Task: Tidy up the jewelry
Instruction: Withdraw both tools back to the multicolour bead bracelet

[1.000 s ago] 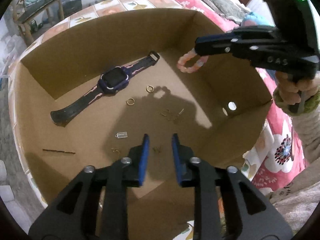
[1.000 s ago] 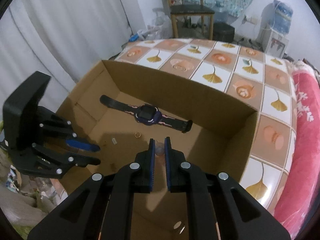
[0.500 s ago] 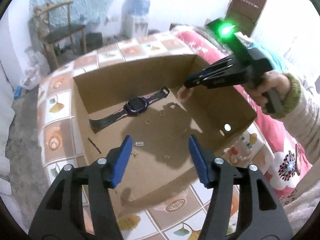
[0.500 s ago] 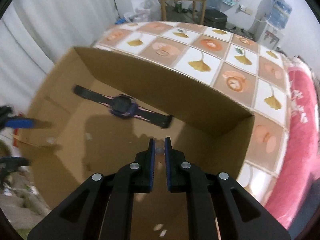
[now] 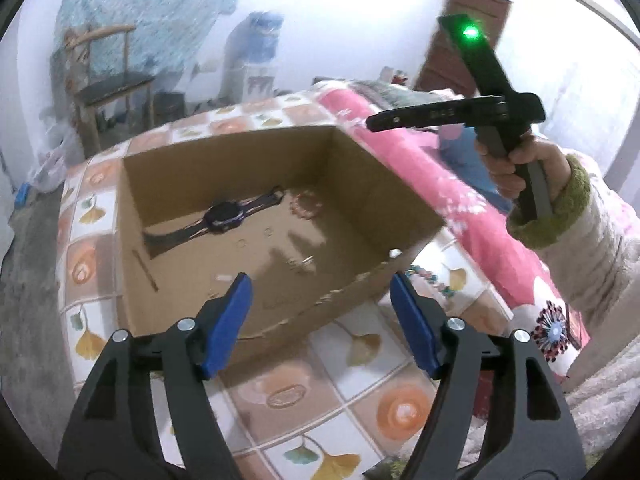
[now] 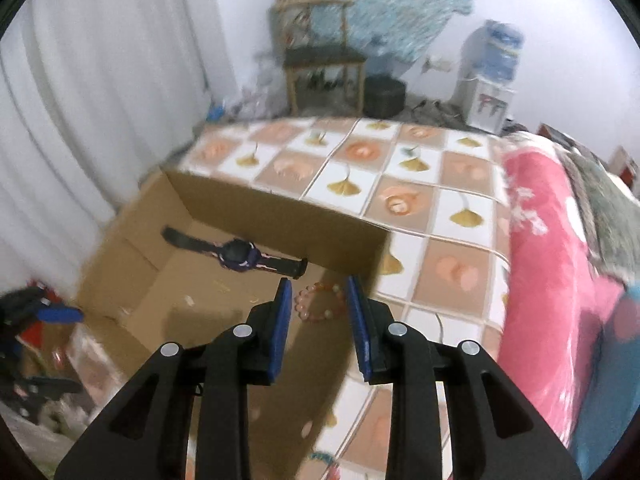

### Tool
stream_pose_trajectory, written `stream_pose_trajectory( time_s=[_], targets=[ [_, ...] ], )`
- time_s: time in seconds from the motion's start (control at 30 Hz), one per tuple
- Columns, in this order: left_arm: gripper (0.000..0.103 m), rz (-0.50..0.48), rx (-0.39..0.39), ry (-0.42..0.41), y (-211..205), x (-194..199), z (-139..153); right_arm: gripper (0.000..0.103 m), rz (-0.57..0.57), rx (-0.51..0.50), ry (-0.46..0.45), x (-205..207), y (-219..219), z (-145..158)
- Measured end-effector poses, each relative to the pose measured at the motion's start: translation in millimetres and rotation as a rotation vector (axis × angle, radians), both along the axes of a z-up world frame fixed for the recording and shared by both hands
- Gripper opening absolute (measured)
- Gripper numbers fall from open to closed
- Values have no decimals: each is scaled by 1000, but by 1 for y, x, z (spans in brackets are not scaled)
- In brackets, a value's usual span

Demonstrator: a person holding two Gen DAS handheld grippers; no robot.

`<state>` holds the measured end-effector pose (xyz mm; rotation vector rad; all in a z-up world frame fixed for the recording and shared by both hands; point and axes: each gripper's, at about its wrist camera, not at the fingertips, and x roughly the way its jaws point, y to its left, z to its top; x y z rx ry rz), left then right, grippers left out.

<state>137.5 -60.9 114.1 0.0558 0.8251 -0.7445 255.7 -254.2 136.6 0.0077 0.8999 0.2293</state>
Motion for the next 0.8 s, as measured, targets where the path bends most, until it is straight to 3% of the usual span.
stream_pose_trajectory(
  time_s=[0.17,0.3,0.53,0.7,0.8],
  targets=[
    [72,-103,0,-68,-26,-25,-1,29,-123,44,-29,-64,-29,1],
    [72,-180,44,-89,-54,-39,-17,29,-215,-7,34,-104,-36,-33],
    [72,-280,147,-165,-103,-64,-53,29,-296,48,211,-138,-39,-109],
    [72,-352,223,-177,-135,-74,-81,29,-321,61,247,-145,-36,-135],
    [70,-352,202,-128,-143,-68,-89,29,-313,62,246,-144,-33,-142]
  ],
)
